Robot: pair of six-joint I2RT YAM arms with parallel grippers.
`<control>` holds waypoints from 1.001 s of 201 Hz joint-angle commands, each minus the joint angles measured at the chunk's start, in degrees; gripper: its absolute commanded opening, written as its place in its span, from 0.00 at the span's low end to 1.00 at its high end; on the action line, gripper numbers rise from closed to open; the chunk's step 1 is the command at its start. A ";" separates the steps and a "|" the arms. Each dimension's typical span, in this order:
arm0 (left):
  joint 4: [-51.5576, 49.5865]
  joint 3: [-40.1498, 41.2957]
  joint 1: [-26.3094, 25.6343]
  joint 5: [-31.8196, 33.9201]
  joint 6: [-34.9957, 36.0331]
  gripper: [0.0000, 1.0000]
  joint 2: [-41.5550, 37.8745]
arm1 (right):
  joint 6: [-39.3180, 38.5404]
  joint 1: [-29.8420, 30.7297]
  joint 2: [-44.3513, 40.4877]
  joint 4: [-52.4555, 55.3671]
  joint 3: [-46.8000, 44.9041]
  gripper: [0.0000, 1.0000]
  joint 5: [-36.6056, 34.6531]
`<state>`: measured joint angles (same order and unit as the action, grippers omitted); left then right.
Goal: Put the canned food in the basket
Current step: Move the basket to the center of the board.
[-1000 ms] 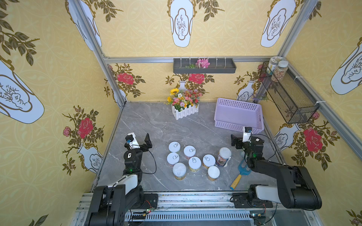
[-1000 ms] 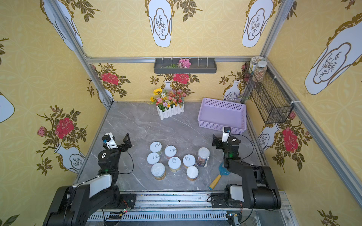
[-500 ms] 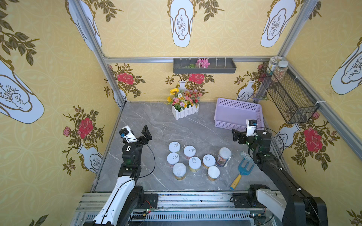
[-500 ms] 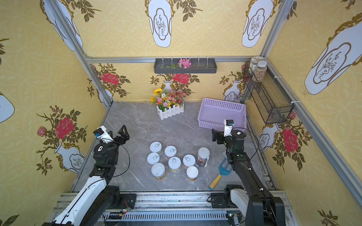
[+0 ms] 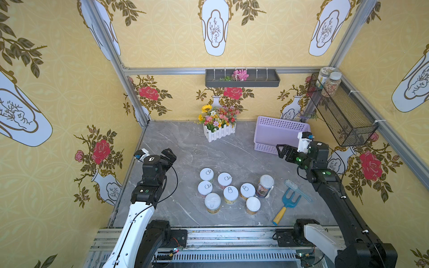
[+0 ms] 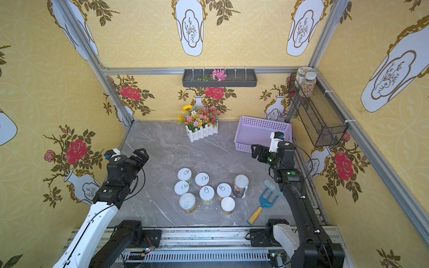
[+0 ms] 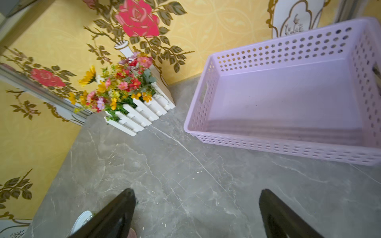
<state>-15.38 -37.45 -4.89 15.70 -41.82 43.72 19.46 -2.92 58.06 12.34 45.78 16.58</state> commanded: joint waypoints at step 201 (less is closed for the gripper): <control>4.08 -5.18 -20.34 -22.49 -3.31 1.00 9.71 | -1.29 12.17 64.74 32.43 61.17 0.97 -7.72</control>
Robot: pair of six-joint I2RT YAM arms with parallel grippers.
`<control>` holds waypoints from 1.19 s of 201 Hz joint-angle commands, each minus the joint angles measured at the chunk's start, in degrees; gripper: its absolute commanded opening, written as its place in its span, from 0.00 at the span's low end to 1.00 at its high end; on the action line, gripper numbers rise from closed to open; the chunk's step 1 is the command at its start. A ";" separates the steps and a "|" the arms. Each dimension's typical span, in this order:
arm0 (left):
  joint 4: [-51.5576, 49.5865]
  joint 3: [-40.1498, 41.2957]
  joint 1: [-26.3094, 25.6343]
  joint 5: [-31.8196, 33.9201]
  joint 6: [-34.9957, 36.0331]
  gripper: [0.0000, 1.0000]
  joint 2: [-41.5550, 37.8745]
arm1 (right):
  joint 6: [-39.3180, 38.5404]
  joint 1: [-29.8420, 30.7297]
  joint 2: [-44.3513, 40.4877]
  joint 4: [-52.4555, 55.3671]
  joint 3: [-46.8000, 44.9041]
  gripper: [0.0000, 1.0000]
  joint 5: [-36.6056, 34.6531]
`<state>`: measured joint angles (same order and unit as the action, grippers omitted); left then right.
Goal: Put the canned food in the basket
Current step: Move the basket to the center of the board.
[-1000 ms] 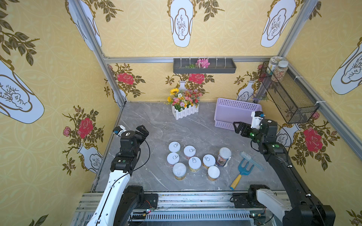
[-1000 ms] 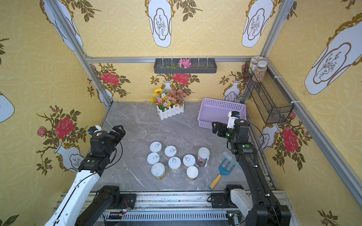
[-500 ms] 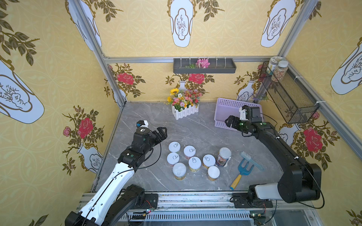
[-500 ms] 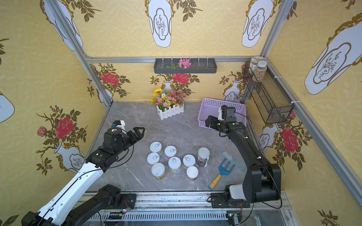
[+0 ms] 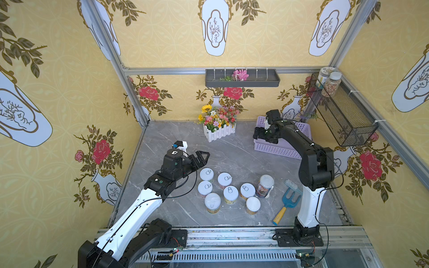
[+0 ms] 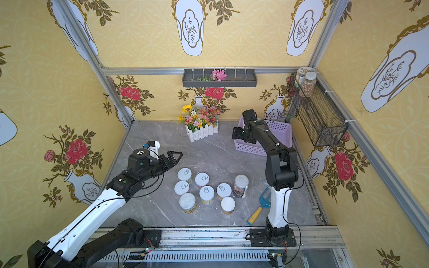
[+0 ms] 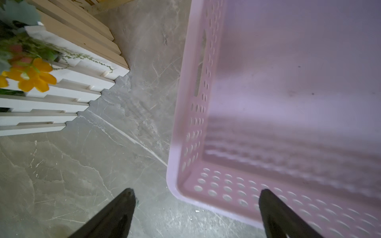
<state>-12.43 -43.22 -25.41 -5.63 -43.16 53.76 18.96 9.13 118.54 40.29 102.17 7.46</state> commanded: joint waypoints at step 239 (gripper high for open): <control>-8.40 -1.52 10.18 -4.54 2.47 1.00 0.13 | -0.45 22.19 2.42 6.70 2.24 0.97 1.05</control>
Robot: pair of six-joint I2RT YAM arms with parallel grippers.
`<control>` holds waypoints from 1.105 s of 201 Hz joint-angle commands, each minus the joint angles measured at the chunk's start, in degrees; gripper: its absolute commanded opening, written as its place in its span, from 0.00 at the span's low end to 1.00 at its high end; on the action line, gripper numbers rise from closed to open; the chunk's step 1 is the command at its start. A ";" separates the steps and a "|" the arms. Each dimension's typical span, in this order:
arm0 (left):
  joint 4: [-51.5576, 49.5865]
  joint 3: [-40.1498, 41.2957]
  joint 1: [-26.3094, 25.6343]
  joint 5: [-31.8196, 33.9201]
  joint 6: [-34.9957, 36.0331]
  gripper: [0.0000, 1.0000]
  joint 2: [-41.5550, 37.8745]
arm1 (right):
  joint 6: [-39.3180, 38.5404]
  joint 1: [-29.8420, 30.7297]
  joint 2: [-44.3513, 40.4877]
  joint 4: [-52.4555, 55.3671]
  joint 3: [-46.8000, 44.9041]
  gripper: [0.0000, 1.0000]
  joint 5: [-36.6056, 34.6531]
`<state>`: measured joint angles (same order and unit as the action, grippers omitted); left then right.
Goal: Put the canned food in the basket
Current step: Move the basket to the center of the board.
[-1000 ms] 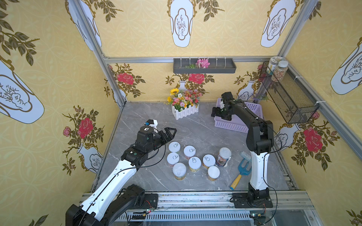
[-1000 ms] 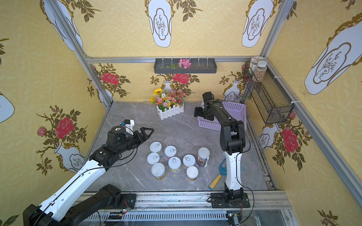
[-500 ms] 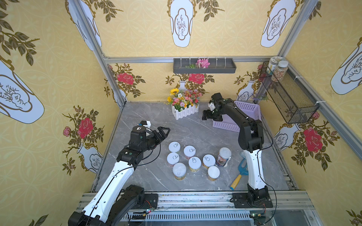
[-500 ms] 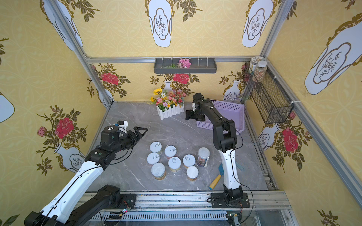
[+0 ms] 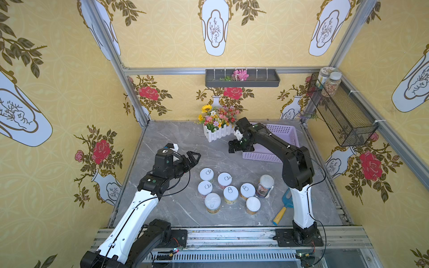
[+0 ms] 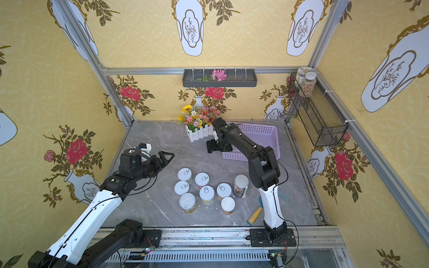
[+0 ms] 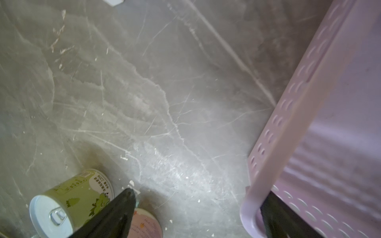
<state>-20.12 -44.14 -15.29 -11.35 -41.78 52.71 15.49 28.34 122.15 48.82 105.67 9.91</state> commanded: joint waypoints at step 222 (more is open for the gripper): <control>3.41 -13.70 -8.84 4.55 9.35 1.00 21.60 | 11.22 3.04 -24.13 -9.33 -23.75 0.97 -12.47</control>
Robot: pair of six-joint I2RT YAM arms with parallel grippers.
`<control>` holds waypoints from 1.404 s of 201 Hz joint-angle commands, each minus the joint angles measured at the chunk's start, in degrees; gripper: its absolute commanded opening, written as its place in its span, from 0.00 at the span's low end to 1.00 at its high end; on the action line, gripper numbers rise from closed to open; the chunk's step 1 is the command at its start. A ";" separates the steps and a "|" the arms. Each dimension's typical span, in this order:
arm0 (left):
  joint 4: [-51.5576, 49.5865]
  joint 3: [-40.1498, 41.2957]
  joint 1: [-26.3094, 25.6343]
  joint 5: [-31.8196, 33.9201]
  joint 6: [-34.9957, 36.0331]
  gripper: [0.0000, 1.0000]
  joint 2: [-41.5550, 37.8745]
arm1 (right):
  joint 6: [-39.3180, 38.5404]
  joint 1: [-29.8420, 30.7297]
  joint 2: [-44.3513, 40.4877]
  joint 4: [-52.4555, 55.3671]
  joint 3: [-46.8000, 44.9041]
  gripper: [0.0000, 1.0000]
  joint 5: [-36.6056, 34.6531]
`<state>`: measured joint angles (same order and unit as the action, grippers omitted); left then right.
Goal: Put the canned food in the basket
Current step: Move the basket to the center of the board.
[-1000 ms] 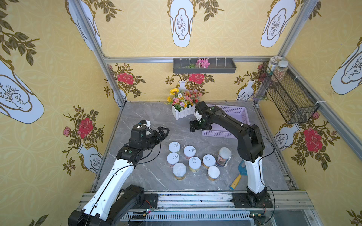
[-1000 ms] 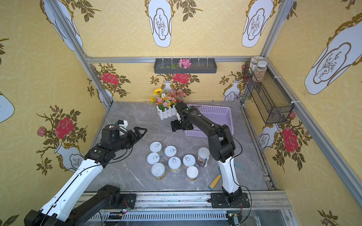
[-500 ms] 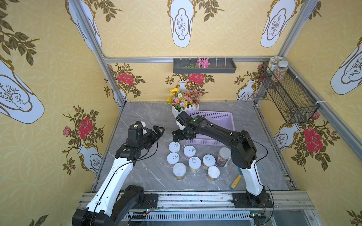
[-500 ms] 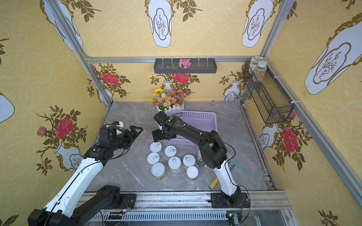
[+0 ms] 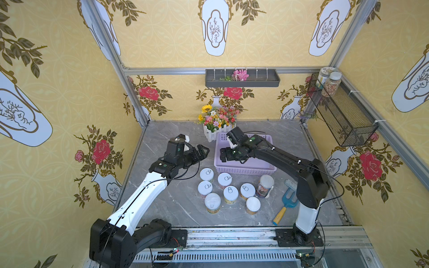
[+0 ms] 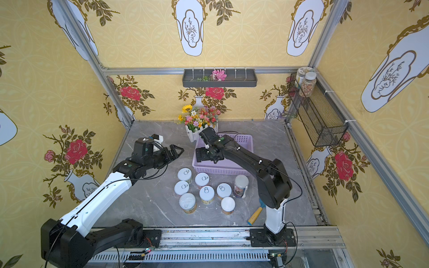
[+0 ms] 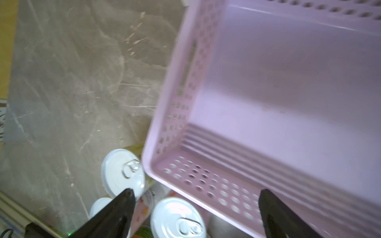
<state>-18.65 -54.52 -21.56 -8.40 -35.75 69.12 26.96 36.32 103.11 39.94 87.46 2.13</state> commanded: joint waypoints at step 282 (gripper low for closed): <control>-12.98 -32.47 -8.65 6.74 10.85 1.00 43.31 | -10.99 -29.29 6.35 3.50 -3.78 0.97 14.05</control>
<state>-32.99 -87.48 -30.17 2.90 -26.33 111.37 17.93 5.34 109.06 42.59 82.43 14.52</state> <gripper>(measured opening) 0.999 0.973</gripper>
